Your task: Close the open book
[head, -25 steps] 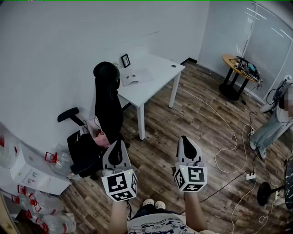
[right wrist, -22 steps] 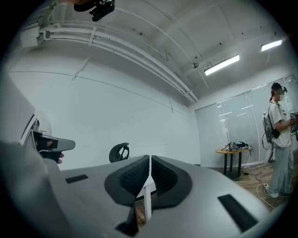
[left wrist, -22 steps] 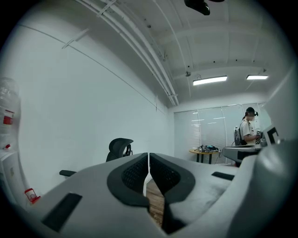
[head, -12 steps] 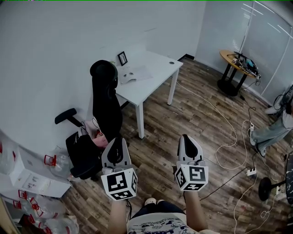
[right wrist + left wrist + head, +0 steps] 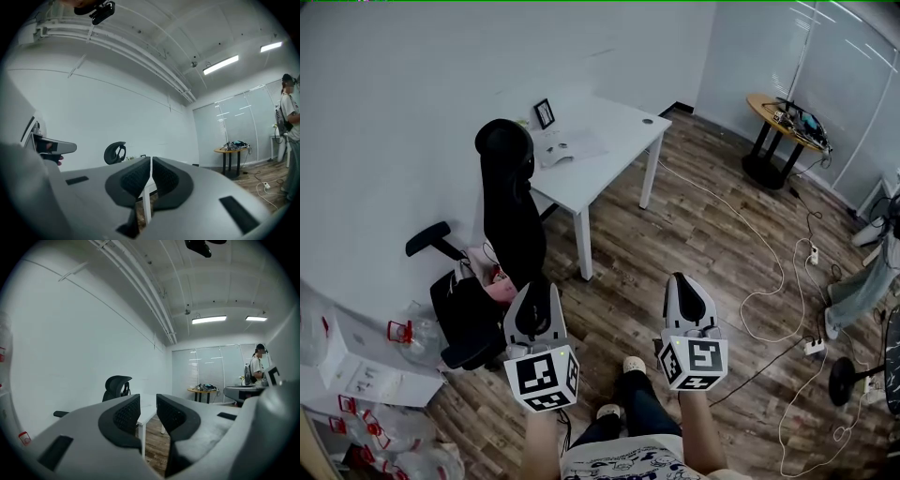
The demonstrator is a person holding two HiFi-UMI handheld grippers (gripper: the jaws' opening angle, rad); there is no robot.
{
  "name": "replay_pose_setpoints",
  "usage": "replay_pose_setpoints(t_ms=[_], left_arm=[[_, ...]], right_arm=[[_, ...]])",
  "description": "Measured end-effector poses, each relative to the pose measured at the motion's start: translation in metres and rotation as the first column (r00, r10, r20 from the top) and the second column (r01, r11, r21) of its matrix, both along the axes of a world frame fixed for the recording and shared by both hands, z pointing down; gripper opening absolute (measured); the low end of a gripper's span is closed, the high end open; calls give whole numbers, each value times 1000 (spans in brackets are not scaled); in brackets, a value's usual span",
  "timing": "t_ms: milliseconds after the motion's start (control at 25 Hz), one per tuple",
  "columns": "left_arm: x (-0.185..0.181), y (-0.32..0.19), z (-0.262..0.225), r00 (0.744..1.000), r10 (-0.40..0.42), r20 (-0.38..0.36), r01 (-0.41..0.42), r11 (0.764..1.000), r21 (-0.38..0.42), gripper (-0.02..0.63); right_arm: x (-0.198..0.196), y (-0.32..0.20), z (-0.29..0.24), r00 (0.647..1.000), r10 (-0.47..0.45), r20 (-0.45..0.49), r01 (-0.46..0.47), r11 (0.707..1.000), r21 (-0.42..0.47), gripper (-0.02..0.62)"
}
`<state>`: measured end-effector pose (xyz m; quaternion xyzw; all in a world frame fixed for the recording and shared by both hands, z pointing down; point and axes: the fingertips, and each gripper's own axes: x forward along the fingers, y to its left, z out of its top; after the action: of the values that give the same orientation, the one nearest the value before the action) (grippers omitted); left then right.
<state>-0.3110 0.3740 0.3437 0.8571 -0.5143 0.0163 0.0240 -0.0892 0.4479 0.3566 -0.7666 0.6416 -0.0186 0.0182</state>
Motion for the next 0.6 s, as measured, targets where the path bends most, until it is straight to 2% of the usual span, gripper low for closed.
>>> replay_pose_setpoints(t_ms=[280, 600], left_arm=[[21, -36, 3, 1000, -21, 4, 21, 1000, 0, 87], [67, -100, -1, 998, -66, 3, 66, 998, 9, 87]], right_arm=[[20, -41, 6, 1000, -27, 3, 27, 1000, -4, 35], [64, -118, 1, 996, -85, 1, 85, 996, 10, 35]])
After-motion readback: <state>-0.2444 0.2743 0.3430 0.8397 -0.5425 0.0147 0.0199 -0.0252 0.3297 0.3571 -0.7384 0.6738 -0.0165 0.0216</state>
